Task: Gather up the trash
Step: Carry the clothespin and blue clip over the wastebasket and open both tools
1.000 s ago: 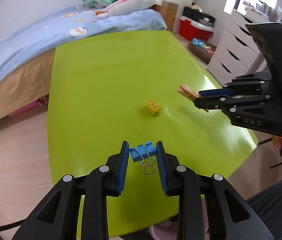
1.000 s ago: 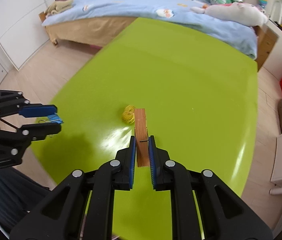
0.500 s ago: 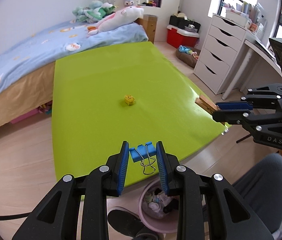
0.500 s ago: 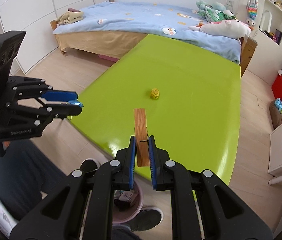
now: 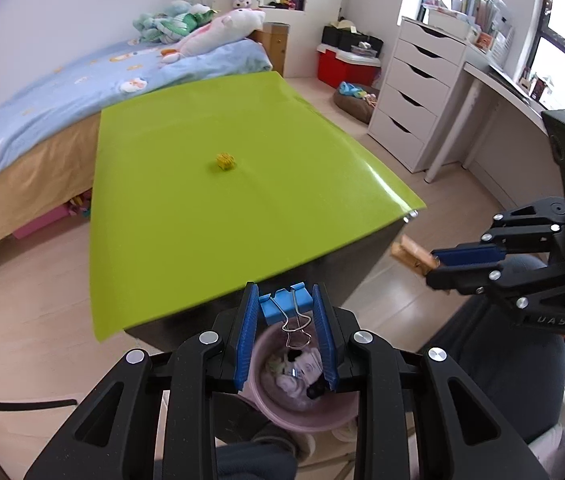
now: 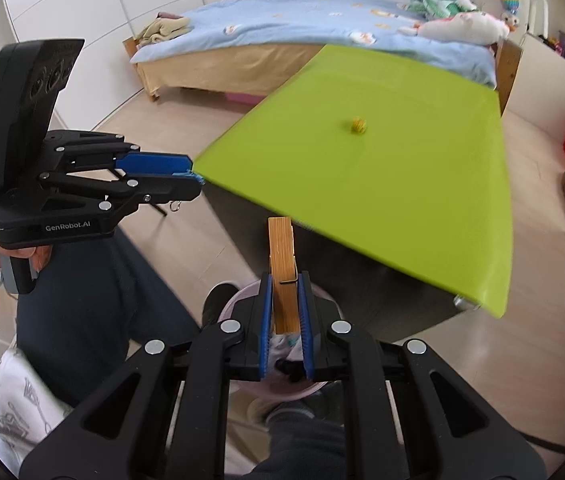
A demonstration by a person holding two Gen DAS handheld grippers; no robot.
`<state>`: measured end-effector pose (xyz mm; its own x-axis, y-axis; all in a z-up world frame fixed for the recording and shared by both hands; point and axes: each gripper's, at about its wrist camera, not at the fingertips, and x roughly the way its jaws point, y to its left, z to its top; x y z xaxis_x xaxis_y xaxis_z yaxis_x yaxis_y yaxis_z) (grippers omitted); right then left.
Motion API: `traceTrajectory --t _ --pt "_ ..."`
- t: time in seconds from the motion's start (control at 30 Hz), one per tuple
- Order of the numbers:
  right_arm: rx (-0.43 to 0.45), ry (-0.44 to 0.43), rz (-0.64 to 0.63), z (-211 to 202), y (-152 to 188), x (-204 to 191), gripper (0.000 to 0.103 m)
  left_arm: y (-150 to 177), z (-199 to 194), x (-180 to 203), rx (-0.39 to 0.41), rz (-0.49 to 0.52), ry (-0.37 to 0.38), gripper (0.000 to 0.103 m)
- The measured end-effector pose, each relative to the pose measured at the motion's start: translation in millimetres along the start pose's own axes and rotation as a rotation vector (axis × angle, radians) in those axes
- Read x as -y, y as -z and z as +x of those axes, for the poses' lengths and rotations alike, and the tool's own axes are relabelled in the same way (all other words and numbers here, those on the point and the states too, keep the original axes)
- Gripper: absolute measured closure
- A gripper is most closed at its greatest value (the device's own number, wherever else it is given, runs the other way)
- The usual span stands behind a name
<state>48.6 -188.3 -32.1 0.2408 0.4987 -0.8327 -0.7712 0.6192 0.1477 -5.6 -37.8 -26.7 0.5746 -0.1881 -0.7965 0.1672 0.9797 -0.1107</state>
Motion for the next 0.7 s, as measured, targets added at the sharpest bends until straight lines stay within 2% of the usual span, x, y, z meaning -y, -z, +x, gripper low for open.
traceTrajectory --t 0.23,0.3,0.33,0.37,0.47,0.7 --pt "-0.023 -0.041 -0.001 6.6 10.8 -8.1 0.09 10.7 -5.6 7.7 -0.009 0.009 0.029 0.075" --pt "-0.023 -0.038 0.004 8.2 9.9 -7.0 0.069 10.3 -6.7 8.0 -0.008 0.013 0.032 0.075" --pt "-0.015 -0.03 0.013 7.8 9.2 -6.6 0.044 11.2 -7.2 8.2 -0.008 0.013 0.032 0.075" --pt "-0.002 -0.022 0.025 5.6 9.9 -6.3 0.03 11.5 -7.2 8.3 -0.008 0.012 0.034 0.075" --pt "0.027 -0.004 0.06 -0.9 8.5 -1.4 0.013 11.4 -5.8 9.1 -0.015 0.017 0.038 0.075" --pt "0.047 0.044 0.118 -11.8 10.5 10.2 0.008 12.5 -0.2 18.4 -0.035 0.047 0.075 0.075"
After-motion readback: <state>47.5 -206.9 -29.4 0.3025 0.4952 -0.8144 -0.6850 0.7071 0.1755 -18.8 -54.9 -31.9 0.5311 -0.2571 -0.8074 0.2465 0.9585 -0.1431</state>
